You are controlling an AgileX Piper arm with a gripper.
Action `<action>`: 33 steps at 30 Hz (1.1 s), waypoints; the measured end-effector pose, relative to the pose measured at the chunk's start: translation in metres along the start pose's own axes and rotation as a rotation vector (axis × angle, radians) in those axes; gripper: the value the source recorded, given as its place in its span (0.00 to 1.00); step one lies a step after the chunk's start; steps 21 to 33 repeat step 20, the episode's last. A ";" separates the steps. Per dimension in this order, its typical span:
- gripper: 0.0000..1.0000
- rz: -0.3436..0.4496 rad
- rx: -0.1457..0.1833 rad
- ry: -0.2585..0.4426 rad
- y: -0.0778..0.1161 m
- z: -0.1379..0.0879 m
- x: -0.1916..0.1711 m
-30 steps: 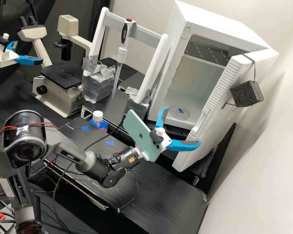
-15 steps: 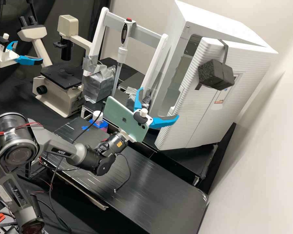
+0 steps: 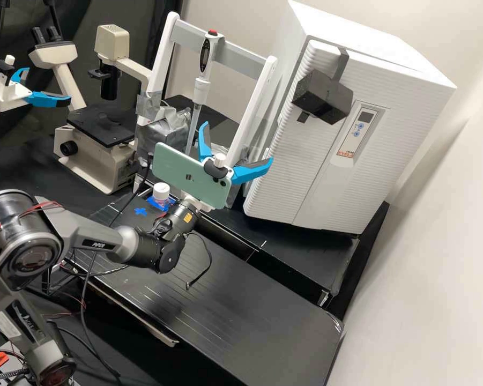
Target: Close the door
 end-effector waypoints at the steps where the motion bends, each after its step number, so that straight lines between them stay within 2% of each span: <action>1: 1.00 -0.005 0.002 -0.001 -0.001 0.000 0.000; 7: 1.00 -0.005 0.024 -0.007 -0.006 -0.003 0.002; 10: 1.00 0.002 0.007 -0.036 -0.010 -0.003 0.003; 12: 1.00 0.041 0.003 -0.072 -0.013 -0.002 0.001; 15: 1.00 0.079 0.014 -0.100 -0.019 -0.002 -0.004; 16: 1.00 0.098 0.025 -0.096 -0.020 -0.002 -0.007; 20: 1.00 0.093 0.061 -0.078 -0.026 -0.003 -0.013; 33: 1.00 0.093 0.061 -0.078 -0.026 -0.003 -0.013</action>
